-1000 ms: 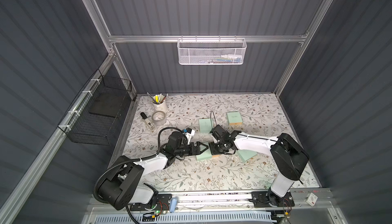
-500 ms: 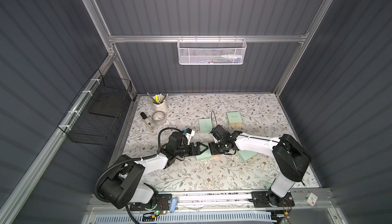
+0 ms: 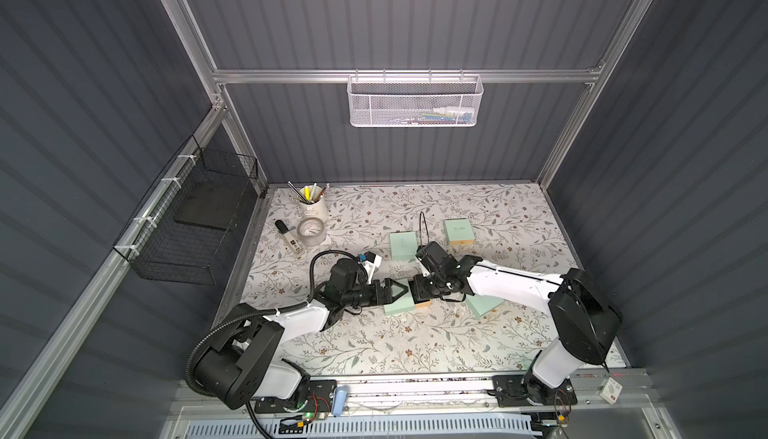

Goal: Take out the earrings from the drawer-style jewelry box
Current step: Pick up the earring from the drawer, then place the earring at the center of the board.

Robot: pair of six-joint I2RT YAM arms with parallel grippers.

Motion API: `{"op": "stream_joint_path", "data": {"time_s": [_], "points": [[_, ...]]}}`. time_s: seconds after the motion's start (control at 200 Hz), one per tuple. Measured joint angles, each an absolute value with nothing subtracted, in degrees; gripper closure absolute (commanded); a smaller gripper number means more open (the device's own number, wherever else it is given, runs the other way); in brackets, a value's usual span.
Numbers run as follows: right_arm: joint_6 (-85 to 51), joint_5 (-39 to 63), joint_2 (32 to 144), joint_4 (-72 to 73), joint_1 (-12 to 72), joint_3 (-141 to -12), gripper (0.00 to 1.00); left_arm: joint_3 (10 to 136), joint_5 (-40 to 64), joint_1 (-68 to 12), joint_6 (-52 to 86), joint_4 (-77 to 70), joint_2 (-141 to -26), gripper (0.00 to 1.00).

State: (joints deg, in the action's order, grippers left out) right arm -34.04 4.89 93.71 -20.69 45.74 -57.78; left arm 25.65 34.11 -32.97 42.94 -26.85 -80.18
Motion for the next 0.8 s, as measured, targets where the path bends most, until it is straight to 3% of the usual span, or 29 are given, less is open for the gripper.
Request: {"op": "stream_joint_path", "data": {"time_s": [0.325,0.8], "points": [[-33.93,5.37,88.31,-20.12,40.32,-56.51,0.86,25.65,34.11,-32.97,42.96,-26.85,-80.18,0.0],[-33.1,7.64,89.21,-17.3,32.91,-53.39,0.86,25.65,34.13,-32.97,43.18,-27.29,-80.53,0.0]]}}
